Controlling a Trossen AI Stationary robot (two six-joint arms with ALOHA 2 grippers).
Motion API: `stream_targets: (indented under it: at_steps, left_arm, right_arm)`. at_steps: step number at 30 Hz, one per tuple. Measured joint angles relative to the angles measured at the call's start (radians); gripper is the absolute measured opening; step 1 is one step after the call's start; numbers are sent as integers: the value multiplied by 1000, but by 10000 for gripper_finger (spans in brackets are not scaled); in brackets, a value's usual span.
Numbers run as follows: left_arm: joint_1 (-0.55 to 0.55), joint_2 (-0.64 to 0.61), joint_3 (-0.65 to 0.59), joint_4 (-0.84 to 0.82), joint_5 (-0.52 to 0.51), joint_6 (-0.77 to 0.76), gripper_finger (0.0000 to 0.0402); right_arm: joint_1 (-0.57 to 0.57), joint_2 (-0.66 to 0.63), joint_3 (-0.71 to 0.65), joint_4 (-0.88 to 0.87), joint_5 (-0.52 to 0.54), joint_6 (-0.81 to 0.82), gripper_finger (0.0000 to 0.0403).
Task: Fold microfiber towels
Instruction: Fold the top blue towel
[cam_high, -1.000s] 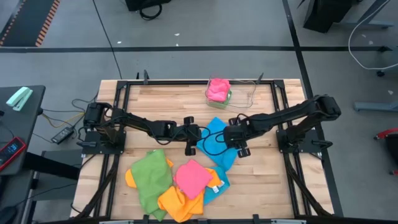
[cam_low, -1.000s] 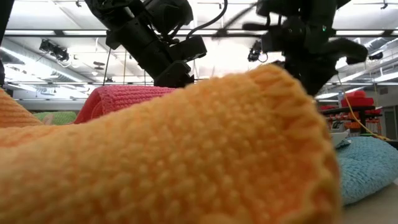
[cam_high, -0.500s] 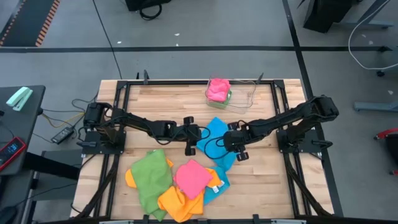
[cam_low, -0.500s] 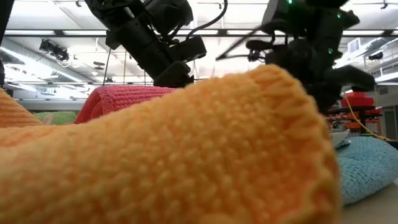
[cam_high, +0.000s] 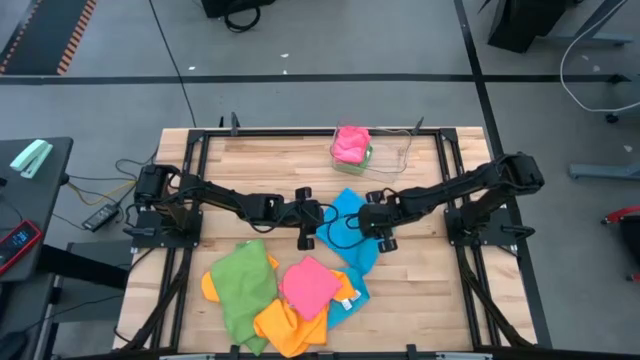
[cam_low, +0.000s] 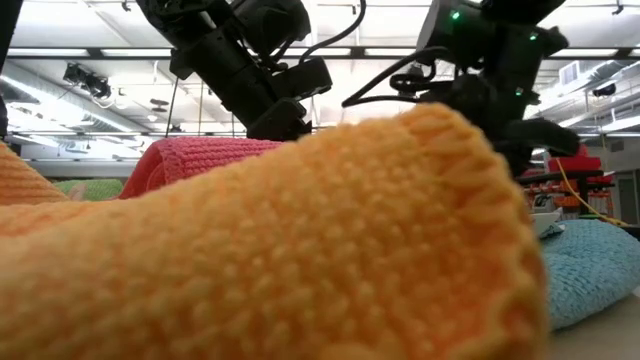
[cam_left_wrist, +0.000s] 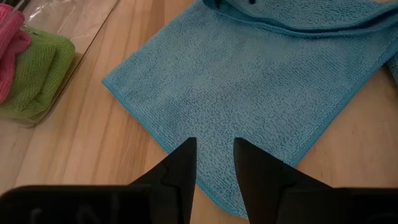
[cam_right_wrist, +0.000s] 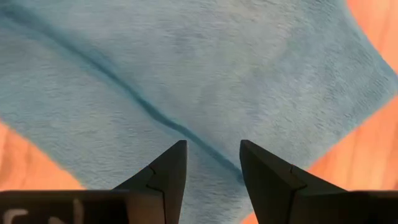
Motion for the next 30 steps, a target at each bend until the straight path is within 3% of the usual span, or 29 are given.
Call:
stream_targets:
  at_steps: [10, 25, 30]
  left_arm:
    - [0, 0, 0, -1, 0, 0, 118]
    - [0, 0, 0, -17, 0, 1, 120]
    - [1, 0, 0, -17, 0, 1, 114]
  right_arm:
    - [-182, 0, 0, -60, -290, 76, 159]
    - [-317, -39, 1, -79, -477, -3, 162]
    - [-337, -40, 1, -80, -489, -4, 204]
